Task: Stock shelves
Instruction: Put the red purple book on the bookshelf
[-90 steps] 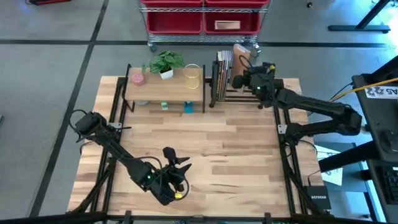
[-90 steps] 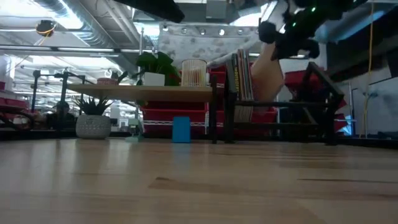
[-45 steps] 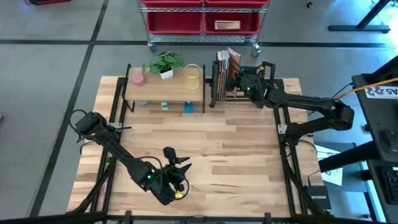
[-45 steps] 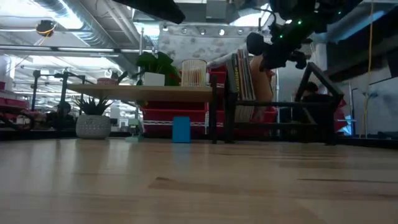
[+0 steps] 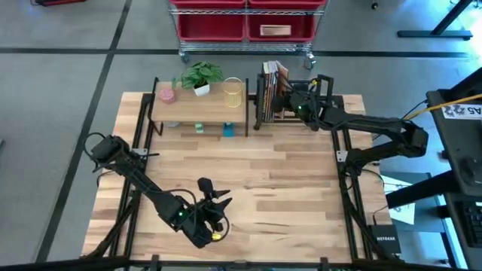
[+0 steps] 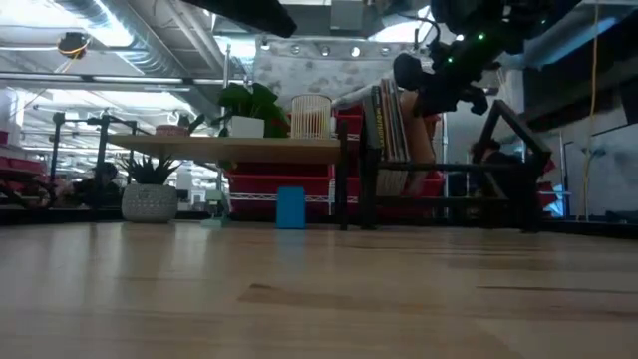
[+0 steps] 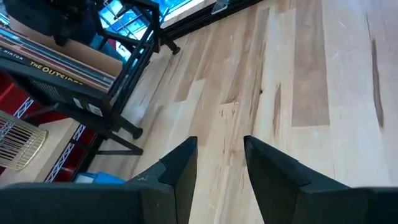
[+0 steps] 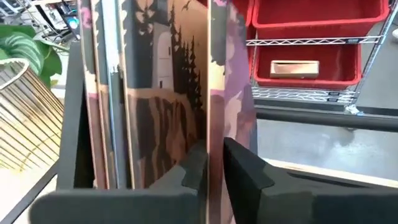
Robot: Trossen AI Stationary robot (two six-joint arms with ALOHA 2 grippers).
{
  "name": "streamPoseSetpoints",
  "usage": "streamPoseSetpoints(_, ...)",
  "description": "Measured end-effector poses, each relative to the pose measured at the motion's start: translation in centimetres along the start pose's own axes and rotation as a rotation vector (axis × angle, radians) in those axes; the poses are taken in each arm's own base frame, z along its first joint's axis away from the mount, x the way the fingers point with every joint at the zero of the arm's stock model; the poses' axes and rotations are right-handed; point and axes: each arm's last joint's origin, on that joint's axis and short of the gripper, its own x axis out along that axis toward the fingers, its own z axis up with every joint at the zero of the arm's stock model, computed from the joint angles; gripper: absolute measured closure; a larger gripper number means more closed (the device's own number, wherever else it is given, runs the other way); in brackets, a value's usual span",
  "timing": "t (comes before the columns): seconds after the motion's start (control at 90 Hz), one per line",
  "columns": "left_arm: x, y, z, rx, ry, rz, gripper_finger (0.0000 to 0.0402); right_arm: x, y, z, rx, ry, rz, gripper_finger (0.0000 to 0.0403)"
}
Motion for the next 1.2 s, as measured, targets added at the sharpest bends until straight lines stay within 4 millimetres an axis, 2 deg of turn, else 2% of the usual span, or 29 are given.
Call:
streamPoseSetpoints(0.278, 0.0, 0.0, 0.0, 0.002, 0.0, 0.0, 0.0282, 0.0, 0.3, -0.1, -0.037, 0.037, 0.081, 0.0258)
streamPoseSetpoints(0.433, 0.0, 0.0, 0.0, 0.003, 0.0, 0.0, 0.0282, 0.0, 0.5, -0.1, -0.071, 0.06, 0.145, 0.0225)
streamPoseSetpoints(0.633, 0.0, 0.0, 0.0, 0.003, 0.0, 0.0, 0.0282, -0.4, 0.5, 0.2, -0.094, 0.062, 0.196, 0.0217)
streamPoseSetpoints(1.011, 0.0, 0.0, 0.0, 0.002, 0.0, 0.0, 0.0282, -3.3, -0.4, 1.9, -0.121, 0.066, 0.328, 0.0216)
streamPoseSetpoints(1.2, 0.0, 0.0, 0.0, 0.002, 0.0, 0.0, 0.0282, -4.6, -0.5, 2.4, -0.167, 0.096, 0.493, 0.0216)
